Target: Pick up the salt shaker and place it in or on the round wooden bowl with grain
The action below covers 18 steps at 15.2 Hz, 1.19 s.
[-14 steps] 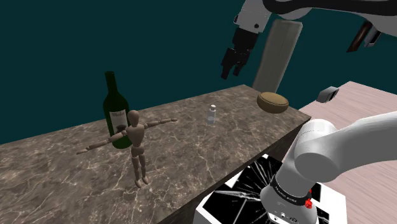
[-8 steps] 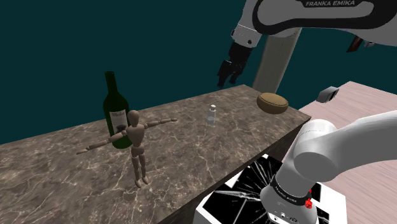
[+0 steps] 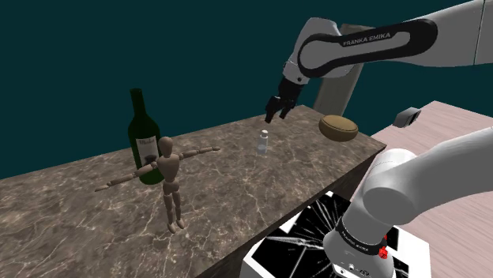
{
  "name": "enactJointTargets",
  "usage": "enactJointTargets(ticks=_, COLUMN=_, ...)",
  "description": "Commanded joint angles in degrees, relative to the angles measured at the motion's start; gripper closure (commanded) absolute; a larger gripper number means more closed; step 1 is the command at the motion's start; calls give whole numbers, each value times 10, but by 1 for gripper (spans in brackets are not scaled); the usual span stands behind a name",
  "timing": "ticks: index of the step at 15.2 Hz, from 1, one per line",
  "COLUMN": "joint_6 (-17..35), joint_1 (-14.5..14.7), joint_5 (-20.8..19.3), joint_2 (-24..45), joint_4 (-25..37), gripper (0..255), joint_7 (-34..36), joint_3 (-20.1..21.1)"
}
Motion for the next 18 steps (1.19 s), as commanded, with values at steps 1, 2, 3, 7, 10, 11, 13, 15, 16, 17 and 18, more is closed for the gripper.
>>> enactJointTargets(ticks=1, joint_6=54, joint_1=-4, joint_5=1, joint_2=26, joint_4=-20, gripper=0, joint_7=-9, joint_3=-13)
enactJointTargets(ticks=2, joint_6=78, joint_1=-5, joint_5=2, joint_2=42, joint_4=-26, gripper=0, joint_7=-14, joint_3=-21)
enactJointTargets(ticks=3, joint_6=102, joint_1=-5, joint_5=5, joint_2=58, joint_4=-31, gripper=0, joint_7=-20, joint_3=-28)
enactJointTargets(ticks=7, joint_6=198, joint_1=0, joint_5=25, joint_2=133, joint_4=-41, gripper=0, joint_7=-51, joint_3=-62)
enactJointTargets(ticks=10, joint_6=238, joint_1=8, joint_5=42, joint_2=169, joint_4=-43, gripper=0, joint_7=-68, joint_3=-77)
enactJointTargets(ticks=11, joint_6=247, joint_1=11, joint_5=46, joint_2=177, joint_4=-44, gripper=0, joint_7=-71, joint_3=-79)
enactJointTargets(ticks=13, joint_6=265, joint_1=18, joint_5=56, joint_2=194, joint_4=-46, gripper=0, joint_7=-78, joint_3=-83)
enactJointTargets(ticks=15, joint_6=284, joint_1=25, joint_5=68, joint_2=212, joint_4=-47, gripper=0, joint_7=-86, joint_3=-87)
enactJointTargets(ticks=16, joint_6=298, joint_1=32, joint_5=78, joint_2=226, joint_4=-47, gripper=0, joint_7=-93, joint_3=-90)
enactJointTargets(ticks=17, joint_6=298, joint_1=32, joint_5=78, joint_2=226, joint_4=-47, gripper=0, joint_7=-93, joint_3=-90)
enactJointTargets(ticks=18, joint_6=298, joint_1=32, joint_5=78, joint_2=226, joint_4=-48, gripper=0, joint_7=-93, joint_3=-90)
